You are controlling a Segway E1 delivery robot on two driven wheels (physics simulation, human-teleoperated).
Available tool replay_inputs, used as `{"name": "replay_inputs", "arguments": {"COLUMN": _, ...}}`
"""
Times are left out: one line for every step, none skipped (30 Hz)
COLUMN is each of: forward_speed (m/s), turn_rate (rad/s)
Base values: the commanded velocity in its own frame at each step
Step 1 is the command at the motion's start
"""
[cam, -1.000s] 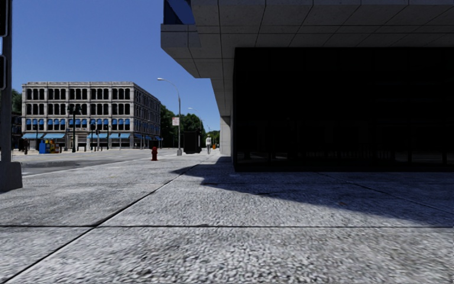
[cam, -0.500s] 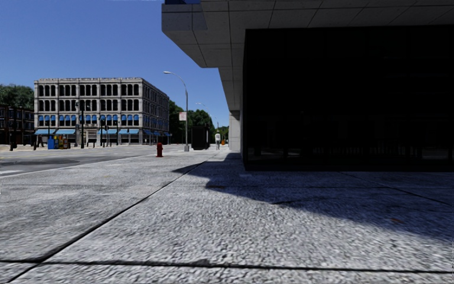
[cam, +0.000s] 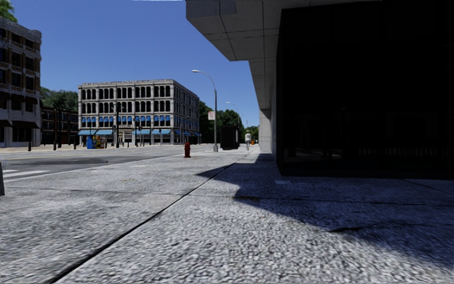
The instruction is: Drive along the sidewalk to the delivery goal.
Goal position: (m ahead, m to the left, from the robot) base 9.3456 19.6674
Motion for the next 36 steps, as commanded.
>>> {"name": "replay_inputs", "arguments": {"forward_speed": 2.0, "turn_rate": 0.39}}
{"name": "replay_inputs", "arguments": {"forward_speed": 2.0, "turn_rate": 0.39}}
{"name": "replay_inputs", "arguments": {"forward_speed": 2.0, "turn_rate": 0.4}}
{"name": "replay_inputs", "arguments": {"forward_speed": 2.0, "turn_rate": 0.42}}
{"name": "replay_inputs", "arguments": {"forward_speed": 2.0, "turn_rate": 0.44}}
{"name": "replay_inputs", "arguments": {"forward_speed": 2.0, "turn_rate": 0.44}}
{"name": "replay_inputs", "arguments": {"forward_speed": 2.0, "turn_rate": 0.47}}
{"name": "replay_inputs", "arguments": {"forward_speed": 2.0, "turn_rate": 0.49}}
{"name": "replay_inputs", "arguments": {"forward_speed": 2.0, "turn_rate": 0.5}}
{"name": "replay_inputs", "arguments": {"forward_speed": 2.0, "turn_rate": 0.5}}
{"name": "replay_inputs", "arguments": {"forward_speed": 2.0, "turn_rate": 0.5}}
{"name": "replay_inputs", "arguments": {"forward_speed": 2.0, "turn_rate": 0.5}}
{"name": "replay_inputs", "arguments": {"forward_speed": 2.0, "turn_rate": 0.5}}
{"name": "replay_inputs", "arguments": {"forward_speed": 2.0, "turn_rate": 0.5}}
{"name": "replay_inputs", "arguments": {"forward_speed": 2.0, "turn_rate": 0.5}}
{"name": "replay_inputs", "arguments": {"forward_speed": 2.0, "turn_rate": 0.51}}
{"name": "replay_inputs", "arguments": {"forward_speed": 2.0, "turn_rate": 0.57}}
{"name": "replay_inputs", "arguments": {"forward_speed": 2.0, "turn_rate": 0.6}}
{"name": "replay_inputs", "arguments": {"forward_speed": 2.0, "turn_rate": 0.6}}
{"name": "replay_inputs", "arguments": {"forward_speed": 2.0, "turn_rate": 0.61}}
{"name": "replay_inputs", "arguments": {"forward_speed": 2.0, "turn_rate": 0.62}}
{"name": "replay_inputs", "arguments": {"forward_speed": 2.0, "turn_rate": 0.62}}
{"name": "replay_inputs", "arguments": {"forward_speed": 2.0, "turn_rate": 0.62}}
{"name": "replay_inputs", "arguments": {"forward_speed": 2.0, "turn_rate": 0.62}}
{"name": "replay_inputs", "arguments": {"forward_speed": 2.0, "turn_rate": 0.62}}
{"name": "replay_inputs", "arguments": {"forward_speed": 2.0, "turn_rate": 0.62}}
{"name": "replay_inputs", "arguments": {"forward_speed": 2.0, "turn_rate": 0.62}}
{"name": "replay_inputs", "arguments": {"forward_speed": 2.0, "turn_rate": 0.62}}
{"name": "replay_inputs", "arguments": {"forward_speed": 2.0, "turn_rate": 0.62}}
{"name": "replay_inputs", "arguments": {"forward_speed": 2.0, "turn_rate": 0.62}}
{"name": "replay_inputs", "arguments": {"forward_speed": 2.0, "turn_rate": 0.62}}
{"name": "replay_inputs", "arguments": {"forward_speed": 2.0, "turn_rate": 0.62}}
{"name": "replay_inputs", "arguments": {"forward_speed": 2.0, "turn_rate": 0.62}}
{"name": "replay_inputs", "arguments": {"forward_speed": 2.0, "turn_rate": 0.61}}
{"name": "replay_inputs", "arguments": {"forward_speed": 2.0, "turn_rate": 0.6}}
{"name": "replay_inputs", "arguments": {"forward_speed": 2.0, "turn_rate": 0.6}}
